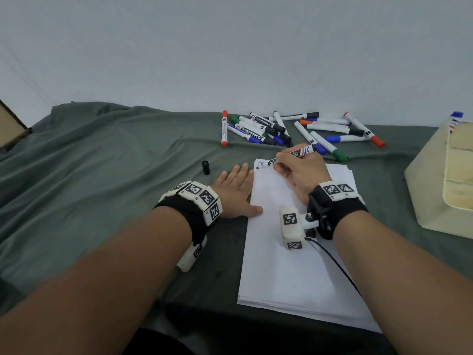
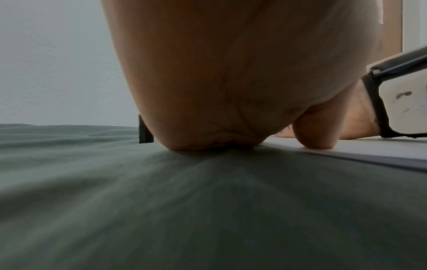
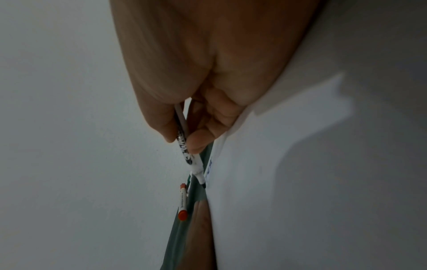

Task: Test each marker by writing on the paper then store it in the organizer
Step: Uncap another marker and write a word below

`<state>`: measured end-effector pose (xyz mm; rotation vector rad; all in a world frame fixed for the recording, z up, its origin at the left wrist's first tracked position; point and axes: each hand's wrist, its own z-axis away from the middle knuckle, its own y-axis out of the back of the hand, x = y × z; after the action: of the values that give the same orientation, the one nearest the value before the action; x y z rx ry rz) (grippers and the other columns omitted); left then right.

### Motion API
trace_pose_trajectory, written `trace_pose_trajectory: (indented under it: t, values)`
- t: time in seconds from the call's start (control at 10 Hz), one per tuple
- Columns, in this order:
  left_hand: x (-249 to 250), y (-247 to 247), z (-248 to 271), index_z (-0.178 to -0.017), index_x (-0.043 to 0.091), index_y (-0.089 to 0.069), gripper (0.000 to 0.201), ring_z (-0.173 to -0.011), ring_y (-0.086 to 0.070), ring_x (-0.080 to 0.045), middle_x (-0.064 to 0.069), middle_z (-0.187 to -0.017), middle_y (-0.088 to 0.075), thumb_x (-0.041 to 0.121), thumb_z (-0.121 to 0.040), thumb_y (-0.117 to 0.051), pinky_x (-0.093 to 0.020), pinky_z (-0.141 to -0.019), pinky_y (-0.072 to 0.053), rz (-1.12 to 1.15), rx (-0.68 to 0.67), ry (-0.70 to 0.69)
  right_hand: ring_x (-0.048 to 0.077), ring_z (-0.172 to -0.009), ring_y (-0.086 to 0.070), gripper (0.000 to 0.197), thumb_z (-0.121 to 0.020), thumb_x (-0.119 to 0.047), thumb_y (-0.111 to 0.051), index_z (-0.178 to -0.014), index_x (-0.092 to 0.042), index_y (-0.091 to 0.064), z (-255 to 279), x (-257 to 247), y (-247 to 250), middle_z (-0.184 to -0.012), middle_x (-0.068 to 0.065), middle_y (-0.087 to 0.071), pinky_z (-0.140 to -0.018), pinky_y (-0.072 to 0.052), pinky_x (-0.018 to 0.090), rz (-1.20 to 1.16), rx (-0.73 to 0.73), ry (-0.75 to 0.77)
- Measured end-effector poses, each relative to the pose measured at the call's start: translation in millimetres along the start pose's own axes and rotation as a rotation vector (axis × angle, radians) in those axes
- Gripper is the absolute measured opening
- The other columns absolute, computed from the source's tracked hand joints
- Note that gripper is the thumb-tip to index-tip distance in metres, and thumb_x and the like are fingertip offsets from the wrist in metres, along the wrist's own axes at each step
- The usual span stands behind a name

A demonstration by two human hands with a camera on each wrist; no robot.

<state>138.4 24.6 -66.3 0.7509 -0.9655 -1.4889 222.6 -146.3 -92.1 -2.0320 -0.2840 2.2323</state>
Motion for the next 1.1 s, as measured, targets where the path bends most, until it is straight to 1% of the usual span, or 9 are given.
trace_pose_trajectory:
  t: [0.1,0.2,0.4,0.6,0.7,0.8,0.9,1.0,1.1]
  values:
    - [-0.3,0.4,0.0,-0.152,0.014,0.022,0.101,-0.146,0.027,-0.019,-0.003,-0.158,0.032,0.065,-0.093,-0.041,-0.039,-0.120,0.013,0.003,-0.007,-0.002,0.020,-0.068,-0.070,0.004,-0.070,-0.021,-0.082,-0.069,-0.022,-0.079,0.0,0.4,0.5,-0.074,0.009,-0.075,-0.084,-0.061,0.040,0.031,0.005,0.013]
    - [0.3,0.4,-0.3,-0.153,0.014,0.022,0.101,-0.146,0.027,-0.019,-0.003,-0.158,0.032,0.065,-0.093,-0.042,-0.038,-0.120,0.014,0.002,-0.007,-0.001,0.021,-0.069,-0.070,0.011,-0.067,-0.023,-0.083,-0.074,-0.018,-0.076,2.0,-1.4,0.3,-0.075,0.010,-0.075,-0.078,-0.059,0.037,0.052,-0.003,0.014]
    - [0.4,0.9,1.2,-0.153,0.015,0.021,0.100,-0.146,0.027,-0.019,-0.003,-0.158,0.032,0.065,-0.093,-0.041,-0.039,-0.120,0.012,0.001,-0.014,0.002,0.025,-0.062,-0.065,0.013,-0.061,-0.030,-0.078,-0.067,-0.024,-0.070,2.6,-2.2,-1.2,-0.065,0.009,-0.069,-0.071,-0.055,0.039,0.138,-0.017,0.042]
    - [1.5,2.3,2.5,-0.153,0.016,0.020,0.098,-0.146,0.027,-0.019,-0.003,-0.158,0.032,0.064,-0.094,-0.040,-0.040,-0.121,0.011,0.004,-0.017,0.001,0.024,-0.071,-0.071,0.015,-0.060,-0.036,-0.083,-0.069,-0.025,-0.077,1.0,0.4,0.2,-0.073,0.009,-0.074,-0.087,-0.058,0.047,0.104,-0.008,0.020]
    - [1.4,2.9,3.5,-0.153,0.016,0.020,0.098,-0.146,0.027,-0.018,-0.003,-0.158,0.032,0.064,-0.094,-0.041,-0.040,-0.121,0.011,0.004,-0.024,0.000,0.023,-0.072,-0.072,0.018,-0.057,-0.035,-0.084,-0.070,-0.025,-0.077,1.6,0.3,-1.8,-0.075,0.009,-0.075,-0.084,-0.060,0.041,0.095,-0.023,0.023]
    - [1.5,3.5,3.9,-0.153,0.016,0.020,0.098,-0.146,0.027,-0.019,-0.003,-0.158,0.032,0.064,-0.094,-0.041,-0.040,-0.121,0.011,0.005,-0.025,-0.003,0.021,-0.067,-0.069,0.025,-0.060,-0.030,-0.081,-0.078,-0.015,-0.074,0.2,1.2,-1.2,-0.072,0.009,-0.072,-0.076,-0.058,0.036,0.074,0.013,0.028]
    - [1.8,3.4,4.0,-0.153,0.016,0.020,0.098,-0.146,0.027,-0.018,-0.003,-0.158,0.032,0.063,-0.094,-0.041,-0.040,-0.121,0.011,0.010,-0.022,-0.002,0.019,-0.062,-0.066,0.022,-0.067,-0.024,-0.078,-0.082,-0.010,-0.071,-1.0,2.3,0.5,-0.068,0.008,-0.070,-0.073,-0.054,0.036,0.067,0.037,0.034]
    - [2.1,3.4,4.2,-0.153,0.016,0.020,0.098,-0.146,0.027,-0.018,-0.003,-0.158,0.032,0.063,-0.094,-0.041,-0.040,-0.121,0.011,0.010,-0.025,0.000,0.020,-0.062,-0.066,0.020,-0.065,-0.026,-0.077,-0.079,-0.013,-0.070,-1.3,3.1,1.5,-0.067,0.009,-0.071,-0.069,-0.055,0.034,0.097,0.024,0.045]
    - [2.2,3.7,4.4,-0.153,0.016,0.020,0.098,-0.146,0.027,-0.018,-0.003,-0.158,0.032,0.063,-0.094,-0.041,-0.040,-0.121,0.011,0.010,-0.024,-0.001,0.017,-0.058,-0.064,0.021,-0.071,-0.020,-0.073,-0.085,-0.006,-0.069,-2.8,5.0,1.4,-0.064,0.008,-0.069,-0.060,-0.053,0.027,0.109,0.036,0.076]
